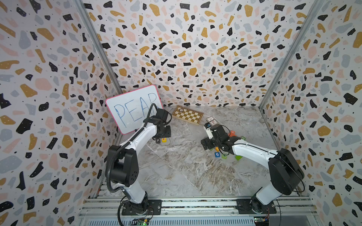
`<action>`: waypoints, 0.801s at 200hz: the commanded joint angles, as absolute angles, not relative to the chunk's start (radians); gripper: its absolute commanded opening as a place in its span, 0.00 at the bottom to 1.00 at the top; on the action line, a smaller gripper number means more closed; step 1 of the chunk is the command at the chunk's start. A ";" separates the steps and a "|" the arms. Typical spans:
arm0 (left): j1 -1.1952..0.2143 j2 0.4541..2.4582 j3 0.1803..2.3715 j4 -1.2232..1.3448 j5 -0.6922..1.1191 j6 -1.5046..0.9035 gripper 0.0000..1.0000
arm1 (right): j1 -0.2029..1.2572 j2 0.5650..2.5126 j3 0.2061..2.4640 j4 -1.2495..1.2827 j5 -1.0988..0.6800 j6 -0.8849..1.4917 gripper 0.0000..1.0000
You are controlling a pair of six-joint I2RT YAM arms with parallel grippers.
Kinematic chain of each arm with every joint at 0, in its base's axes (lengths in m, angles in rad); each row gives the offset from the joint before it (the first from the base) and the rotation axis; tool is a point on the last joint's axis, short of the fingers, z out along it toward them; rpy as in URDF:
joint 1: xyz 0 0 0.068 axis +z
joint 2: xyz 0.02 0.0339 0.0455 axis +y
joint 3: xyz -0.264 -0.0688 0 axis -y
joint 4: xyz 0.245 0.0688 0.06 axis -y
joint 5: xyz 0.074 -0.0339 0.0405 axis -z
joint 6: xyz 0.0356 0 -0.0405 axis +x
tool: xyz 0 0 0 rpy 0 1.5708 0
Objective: Spell the uppercase word “pear” with letter blocks
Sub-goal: Pick up the letter block from the center of the board.
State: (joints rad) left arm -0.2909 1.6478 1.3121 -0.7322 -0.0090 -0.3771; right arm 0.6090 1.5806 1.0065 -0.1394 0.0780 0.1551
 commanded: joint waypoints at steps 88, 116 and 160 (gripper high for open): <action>-0.434 1.619 1.302 -0.671 0.129 -0.375 0.95 | 0.221 1.769 1.246 -0.251 0.140 0.405 0.76; -0.453 1.648 1.341 -0.681 0.138 -0.373 0.95 | 0.171 1.912 1.403 -0.384 0.204 0.479 0.72; -0.471 1.689 1.374 -0.687 0.141 -0.376 0.95 | 0.145 1.985 1.455 -0.398 0.209 0.590 0.71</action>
State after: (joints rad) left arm -0.4618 1.6688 1.3354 -0.6800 0.1326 -0.3840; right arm 0.1539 1.9812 1.3991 -0.3202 0.1726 0.4988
